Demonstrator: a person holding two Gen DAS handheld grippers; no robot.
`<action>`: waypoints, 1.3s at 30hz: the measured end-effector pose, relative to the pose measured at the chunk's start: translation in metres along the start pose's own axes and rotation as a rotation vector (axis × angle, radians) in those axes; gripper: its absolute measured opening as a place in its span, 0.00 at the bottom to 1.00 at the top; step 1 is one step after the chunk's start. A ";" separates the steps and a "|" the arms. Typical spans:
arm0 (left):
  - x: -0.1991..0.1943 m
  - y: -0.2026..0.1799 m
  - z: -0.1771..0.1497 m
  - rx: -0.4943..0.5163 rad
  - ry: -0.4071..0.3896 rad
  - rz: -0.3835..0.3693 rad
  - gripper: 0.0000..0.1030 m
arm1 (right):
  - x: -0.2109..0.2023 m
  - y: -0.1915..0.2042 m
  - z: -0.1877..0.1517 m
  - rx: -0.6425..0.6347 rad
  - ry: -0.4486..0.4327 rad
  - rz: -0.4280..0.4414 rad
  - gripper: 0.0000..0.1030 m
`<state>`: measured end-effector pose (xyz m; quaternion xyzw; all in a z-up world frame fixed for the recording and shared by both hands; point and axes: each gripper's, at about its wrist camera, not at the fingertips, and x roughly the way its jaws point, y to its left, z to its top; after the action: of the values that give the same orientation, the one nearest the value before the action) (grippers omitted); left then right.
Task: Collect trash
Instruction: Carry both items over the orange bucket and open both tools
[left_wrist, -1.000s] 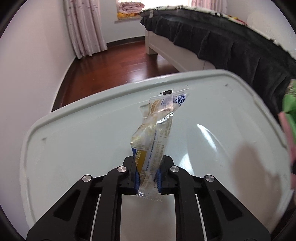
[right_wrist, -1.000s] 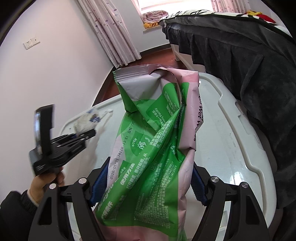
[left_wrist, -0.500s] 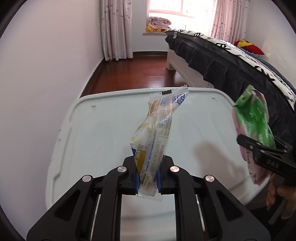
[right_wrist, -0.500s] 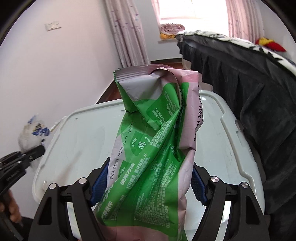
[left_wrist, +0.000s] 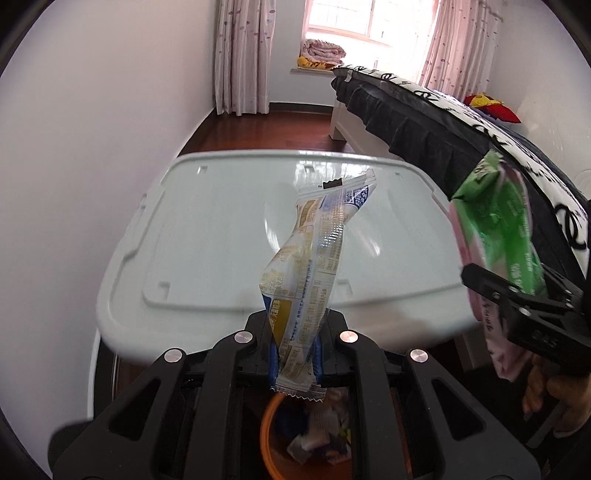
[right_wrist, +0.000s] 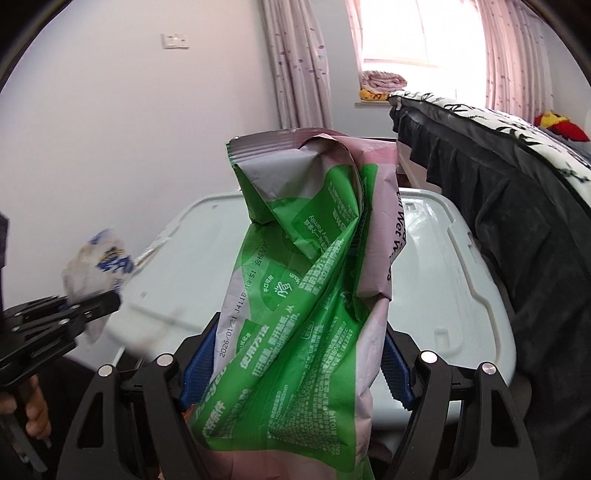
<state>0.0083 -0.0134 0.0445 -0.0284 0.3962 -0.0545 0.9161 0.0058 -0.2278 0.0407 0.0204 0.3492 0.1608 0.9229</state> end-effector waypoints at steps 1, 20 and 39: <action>-0.004 0.001 -0.007 0.003 0.006 -0.005 0.12 | -0.005 0.003 -0.005 -0.003 0.002 0.003 0.73; -0.020 -0.006 -0.097 -0.002 0.154 -0.059 0.12 | -0.062 0.041 -0.089 -0.065 0.140 0.011 0.73; 0.047 0.002 -0.115 -0.023 0.323 -0.075 0.15 | 0.018 0.046 -0.110 -0.115 0.385 0.044 0.73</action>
<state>-0.0435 -0.0185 -0.0679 -0.0444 0.5374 -0.0880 0.8376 -0.0667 -0.1866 -0.0469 -0.0558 0.5088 0.2015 0.8351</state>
